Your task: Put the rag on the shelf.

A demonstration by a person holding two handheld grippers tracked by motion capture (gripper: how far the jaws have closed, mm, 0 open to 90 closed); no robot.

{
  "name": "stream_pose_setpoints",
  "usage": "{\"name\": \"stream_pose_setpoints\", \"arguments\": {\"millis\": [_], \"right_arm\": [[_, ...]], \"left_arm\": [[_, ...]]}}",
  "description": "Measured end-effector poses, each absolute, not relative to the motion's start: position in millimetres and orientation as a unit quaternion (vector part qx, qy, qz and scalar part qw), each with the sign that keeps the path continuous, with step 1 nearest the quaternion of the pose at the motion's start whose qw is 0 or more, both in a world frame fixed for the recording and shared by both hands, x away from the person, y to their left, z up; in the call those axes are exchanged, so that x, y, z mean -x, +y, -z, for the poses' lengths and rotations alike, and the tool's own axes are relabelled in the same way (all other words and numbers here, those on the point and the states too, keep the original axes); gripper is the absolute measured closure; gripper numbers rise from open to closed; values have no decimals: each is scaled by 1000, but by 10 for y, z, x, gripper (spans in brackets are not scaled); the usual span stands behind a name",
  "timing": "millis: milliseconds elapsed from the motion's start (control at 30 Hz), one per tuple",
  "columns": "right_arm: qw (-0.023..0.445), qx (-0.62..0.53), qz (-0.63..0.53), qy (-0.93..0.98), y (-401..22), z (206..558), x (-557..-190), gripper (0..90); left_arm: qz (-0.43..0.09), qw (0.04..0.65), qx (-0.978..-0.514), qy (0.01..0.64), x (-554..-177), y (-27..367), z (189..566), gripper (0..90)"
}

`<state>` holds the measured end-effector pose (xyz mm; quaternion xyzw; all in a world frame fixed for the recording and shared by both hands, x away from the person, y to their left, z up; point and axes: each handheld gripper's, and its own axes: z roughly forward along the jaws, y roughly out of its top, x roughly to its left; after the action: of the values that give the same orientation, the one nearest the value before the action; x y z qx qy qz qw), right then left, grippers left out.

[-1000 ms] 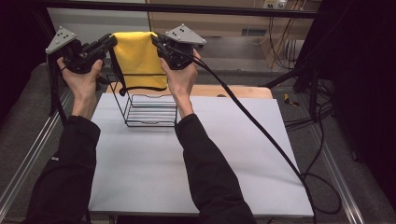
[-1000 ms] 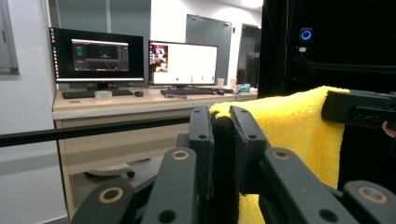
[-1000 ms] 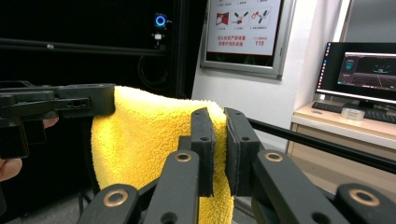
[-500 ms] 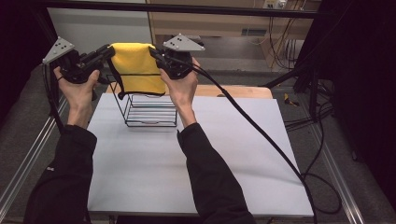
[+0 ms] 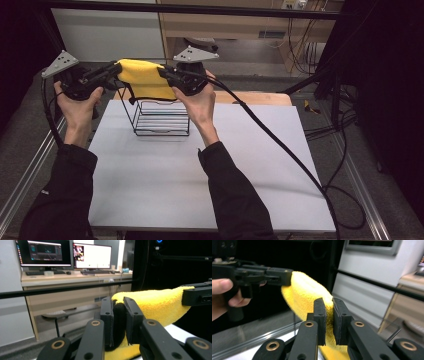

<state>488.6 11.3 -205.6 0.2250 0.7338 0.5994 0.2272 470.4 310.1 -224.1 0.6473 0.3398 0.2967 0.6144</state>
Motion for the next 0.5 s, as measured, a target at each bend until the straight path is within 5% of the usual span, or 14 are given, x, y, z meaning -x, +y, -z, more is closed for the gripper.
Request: {"name": "stream_pose_setpoints", "arguments": {"millis": [500], "right_arm": [[207, -224, -566, 766, 45, 2195, -4859, 827]], "left_arm": [[-287, 583, -683, 335, -4616, 3034, 2354, 765]]}}
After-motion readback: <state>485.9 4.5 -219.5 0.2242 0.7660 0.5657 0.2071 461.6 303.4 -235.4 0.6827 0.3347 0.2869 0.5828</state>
